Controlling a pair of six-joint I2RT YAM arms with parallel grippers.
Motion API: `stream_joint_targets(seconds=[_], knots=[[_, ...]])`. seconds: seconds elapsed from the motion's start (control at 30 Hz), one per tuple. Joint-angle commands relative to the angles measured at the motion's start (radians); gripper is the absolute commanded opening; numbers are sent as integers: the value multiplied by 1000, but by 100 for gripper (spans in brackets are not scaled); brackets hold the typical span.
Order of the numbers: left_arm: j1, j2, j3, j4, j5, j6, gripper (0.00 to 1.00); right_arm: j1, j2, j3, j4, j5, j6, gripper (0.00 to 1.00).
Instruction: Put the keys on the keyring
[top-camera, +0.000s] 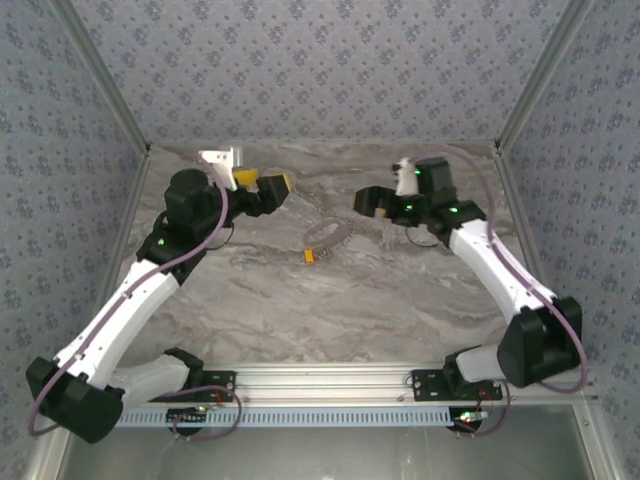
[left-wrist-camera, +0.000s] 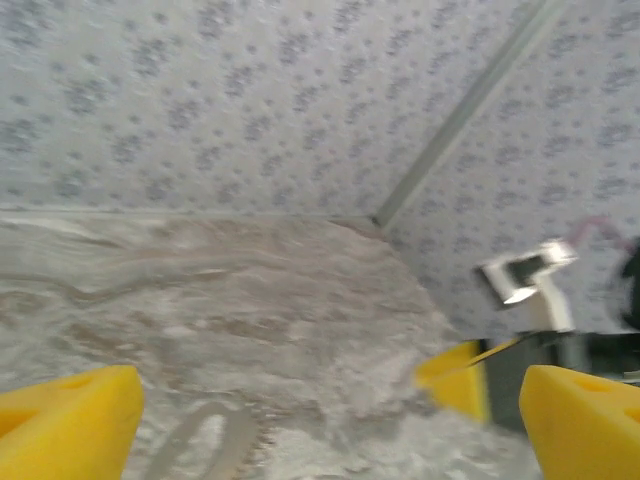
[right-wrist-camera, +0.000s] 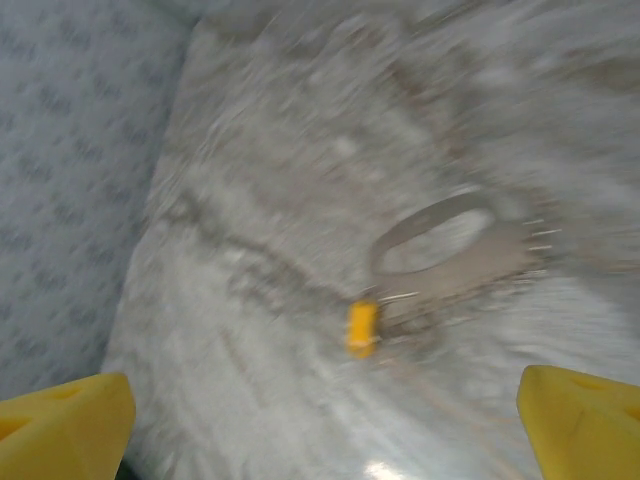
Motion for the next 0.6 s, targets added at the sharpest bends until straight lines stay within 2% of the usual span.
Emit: stream_joint_targets(seconds=[0.0, 0.07, 0.2, 0.33, 0.43, 0.57], knots=[[5, -69, -75, 122, -265, 84, 98, -112, -78, -64, -74, 166, -44, 100], [3, -81, -87, 70, -399, 147, 98, -195, -105, -88, -74, 258, -55, 100], [16, -67, -111, 8, -529, 277, 98, -297, -153, -188, 40, 450, -84, 100], [78, -94, -246, 93, -580, 308, 98, -371, -200, -372, 314, 594, -86, 100], [152, -134, -377, 191, -598, 336, 98, -382, -198, -516, 536, 703, -123, 100], [256, -183, -546, 300, -574, 379, 98, -383, -120, -601, 659, 769, -187, 100]])
